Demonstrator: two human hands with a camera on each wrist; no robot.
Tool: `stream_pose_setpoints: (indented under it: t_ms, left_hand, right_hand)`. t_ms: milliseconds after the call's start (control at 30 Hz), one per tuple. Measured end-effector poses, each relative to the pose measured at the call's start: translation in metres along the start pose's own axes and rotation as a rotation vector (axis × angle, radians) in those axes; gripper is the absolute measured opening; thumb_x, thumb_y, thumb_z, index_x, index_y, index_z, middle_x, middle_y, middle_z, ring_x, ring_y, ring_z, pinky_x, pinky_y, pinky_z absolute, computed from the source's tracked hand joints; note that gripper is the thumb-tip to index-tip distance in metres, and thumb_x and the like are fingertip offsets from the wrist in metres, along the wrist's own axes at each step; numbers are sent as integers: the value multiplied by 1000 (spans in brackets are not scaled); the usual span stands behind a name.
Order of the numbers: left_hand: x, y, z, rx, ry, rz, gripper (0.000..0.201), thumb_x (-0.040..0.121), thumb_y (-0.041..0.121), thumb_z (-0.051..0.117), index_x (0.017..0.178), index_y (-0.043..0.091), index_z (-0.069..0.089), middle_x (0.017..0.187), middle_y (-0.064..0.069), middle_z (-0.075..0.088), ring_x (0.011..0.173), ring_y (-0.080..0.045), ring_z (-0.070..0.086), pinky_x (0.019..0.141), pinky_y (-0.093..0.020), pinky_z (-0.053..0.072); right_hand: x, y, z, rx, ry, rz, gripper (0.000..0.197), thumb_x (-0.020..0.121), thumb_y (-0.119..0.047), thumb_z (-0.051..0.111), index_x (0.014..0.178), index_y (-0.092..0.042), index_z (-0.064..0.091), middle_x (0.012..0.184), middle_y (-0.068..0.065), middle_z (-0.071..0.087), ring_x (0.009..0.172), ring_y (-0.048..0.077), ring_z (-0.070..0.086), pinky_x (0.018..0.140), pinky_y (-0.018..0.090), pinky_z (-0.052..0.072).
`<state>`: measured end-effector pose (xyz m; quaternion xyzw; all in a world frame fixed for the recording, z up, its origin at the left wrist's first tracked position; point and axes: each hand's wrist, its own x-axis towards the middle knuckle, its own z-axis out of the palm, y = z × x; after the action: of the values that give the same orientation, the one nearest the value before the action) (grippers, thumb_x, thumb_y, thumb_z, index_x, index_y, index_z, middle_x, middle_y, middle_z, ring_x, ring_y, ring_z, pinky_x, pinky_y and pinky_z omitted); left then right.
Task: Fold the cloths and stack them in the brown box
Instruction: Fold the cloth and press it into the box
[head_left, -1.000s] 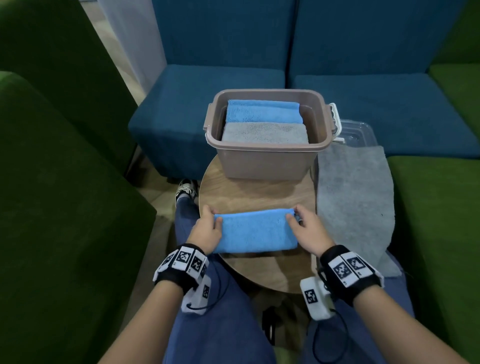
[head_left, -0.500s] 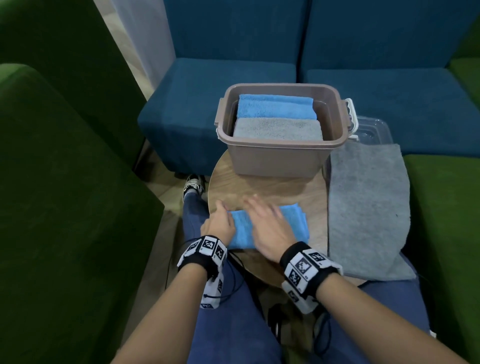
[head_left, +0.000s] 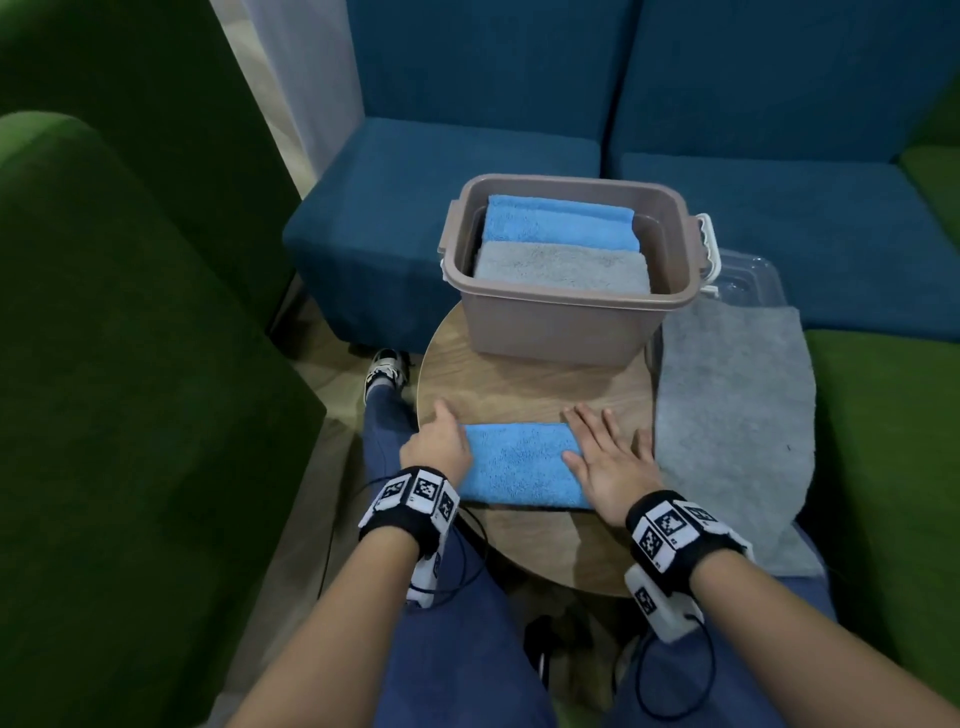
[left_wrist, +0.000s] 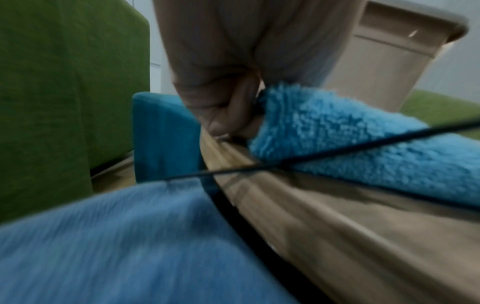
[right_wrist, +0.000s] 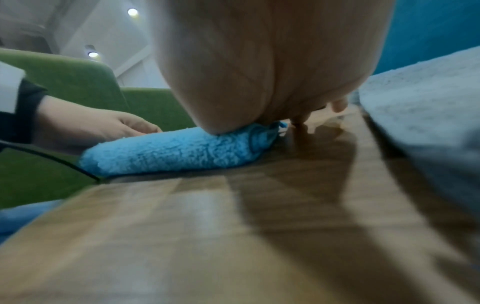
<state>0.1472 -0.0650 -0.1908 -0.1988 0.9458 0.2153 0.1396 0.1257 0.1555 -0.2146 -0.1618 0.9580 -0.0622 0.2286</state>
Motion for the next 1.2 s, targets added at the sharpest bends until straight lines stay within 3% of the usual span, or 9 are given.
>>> stream_pose_setpoints:
  t_ms: [67, 133, 233, 400, 567, 667, 867, 1033, 1200]
  left_hand:
    - [-4, 14, -2, 222, 52, 74, 45, 93, 12, 47, 136, 8, 32, 132, -16, 48, 121, -33, 49, 93, -41, 41]
    - [-11, 32, 6, 343, 54, 390, 62, 98, 26, 47, 151, 12, 17, 154, -16, 22, 138, -30, 29, 108, -44, 29]
    - [-13, 48, 24, 411, -178, 757, 67, 102, 36, 38, 155, 19, 0, 162, -4, -2, 147, -24, 11, 117, -44, 13]
    - [4, 12, 24, 494, -295, 699, 79, 97, 56, 35, 151, 26, -15, 161, 0, -16, 149, -20, -8, 119, -46, 1]
    - [13, -31, 9, 524, -315, 644, 121, 53, 96, 24, 139, 31, -31, 160, 1, -18, 148, -20, -15, 117, -54, -4]
    - [15, -40, 8, 488, -309, 623, 124, 48, 95, 25, 138, 30, -32, 161, 1, -17, 147, -19, -17, 117, -53, -7]
    - [10, -33, 7, 466, -336, 598, 134, 62, 82, 60, 148, 25, -26, 159, 3, -20, 147, -18, -19, 114, -57, -8]
    - [8, -15, 6, 322, -379, 415, 88, 90, 71, 33, 150, 33, -17, 160, 9, -19, 146, -12, -19, 115, -55, -12]
    - [9, -21, 7, 379, -365, 473, 112, 78, 71, 57, 152, 28, -15, 160, 7, -19, 146, -14, -19, 115, -57, -8]
  right_hand:
    - [0, -2, 0, 17, 0, -1, 57, 104, -47, 13, 154, -34, -10, 161, -15, -14, 149, 16, -13, 118, 54, -4]
    - [0, -2, -2, 21, -9, -1, 57, 104, -47, 13, 155, -33, -7, 161, -15, -14, 149, 16, -13, 117, 54, -4]
    - [0, -2, -3, 8, -9, 9, 57, 104, -48, 14, 155, -31, -4, 162, -15, -12, 150, 16, -12, 118, 54, -2]
    - [0, 1, -3, 24, -20, -9, 57, 103, -49, 17, 154, -36, -3, 161, -16, -13, 149, 16, -12, 118, 55, -3]
    - [-1, 4, -4, 35, -21, -32, 56, 103, -49, 18, 154, -38, -3, 161, -15, -12, 149, 16, -13, 118, 55, -4]
    - [-1, 3, -4, 47, -24, -30, 56, 104, -48, 17, 154, -37, -3, 161, -15, -13, 149, 17, -14, 118, 55, -5]
    - [-3, 0, -11, 45, -53, -20, 55, 104, -46, 19, 154, -35, 0, 162, -13, -10, 150, 19, -12, 118, 56, -2]
    - [2, -40, -23, -78, 68, -42, 63, 100, -18, 35, 156, -13, 7, 164, 0, -5, 150, 20, -9, 119, 49, 3]
    - [3, -68, 6, 22, 5, -203, 70, 103, -45, 30, 155, -23, -11, 163, -10, -12, 149, 12, -12, 119, 45, -7]
